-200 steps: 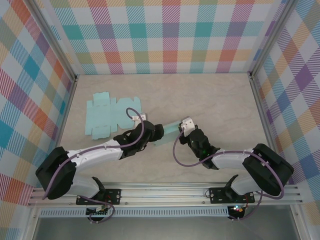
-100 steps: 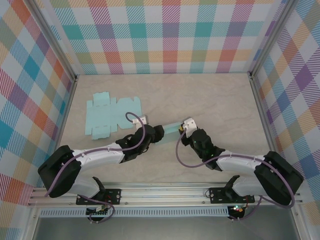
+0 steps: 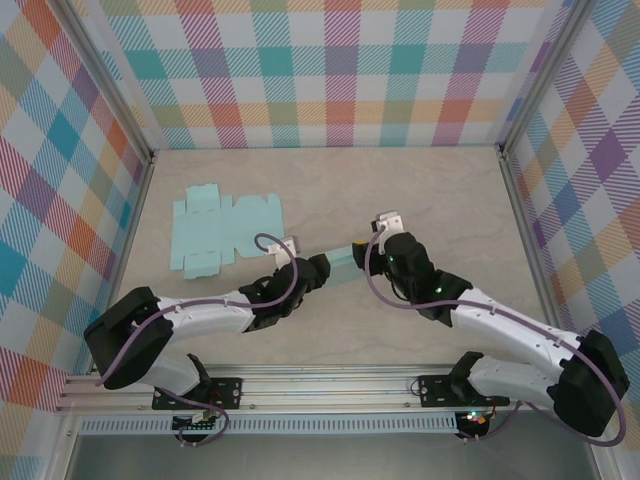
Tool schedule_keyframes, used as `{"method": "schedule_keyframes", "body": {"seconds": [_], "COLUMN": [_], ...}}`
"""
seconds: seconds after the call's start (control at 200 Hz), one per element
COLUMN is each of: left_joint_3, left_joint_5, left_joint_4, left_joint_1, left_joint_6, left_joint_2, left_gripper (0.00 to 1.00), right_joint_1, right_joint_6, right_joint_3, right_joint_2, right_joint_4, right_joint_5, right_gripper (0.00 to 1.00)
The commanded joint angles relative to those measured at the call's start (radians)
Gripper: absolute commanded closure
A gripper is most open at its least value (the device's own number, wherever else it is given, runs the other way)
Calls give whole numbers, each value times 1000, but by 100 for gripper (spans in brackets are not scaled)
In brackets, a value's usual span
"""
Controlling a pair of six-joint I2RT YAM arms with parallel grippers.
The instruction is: Fold the paper box
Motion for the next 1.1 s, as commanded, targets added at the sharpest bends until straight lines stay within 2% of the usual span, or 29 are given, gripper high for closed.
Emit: {"method": "schedule_keyframes", "body": {"seconds": [0.0, 0.16, 0.6, 0.925, 1.095], "left_joint_3": [-56, -64, -70, -74, -75], "left_joint_5": [-2, -7, -4, -1, 1], "left_joint_4": [-154, -154, -172, -177, -188], "left_joint_1": [-15, -20, -28, -31, -31], "left_joint_6": [3, -11, -38, -51, -65], "left_joint_2": [53, 66, 84, 99, 98], "left_gripper": [36, 40, 44, 45, 45], "right_joint_1": [-25, -88, -243, -272, -284], "right_joint_6": [151, 206, 256, 230, 231], "right_joint_3": [106, 177, 152, 204, 168], "right_joint_2": [64, 159, 239, 343, 370], "right_joint_4": [-258, -320, -207, -245, -223], "right_joint_5": [-25, -156, -520, -555, -573], "right_gripper": [35, 29, 27, 25, 34]}}
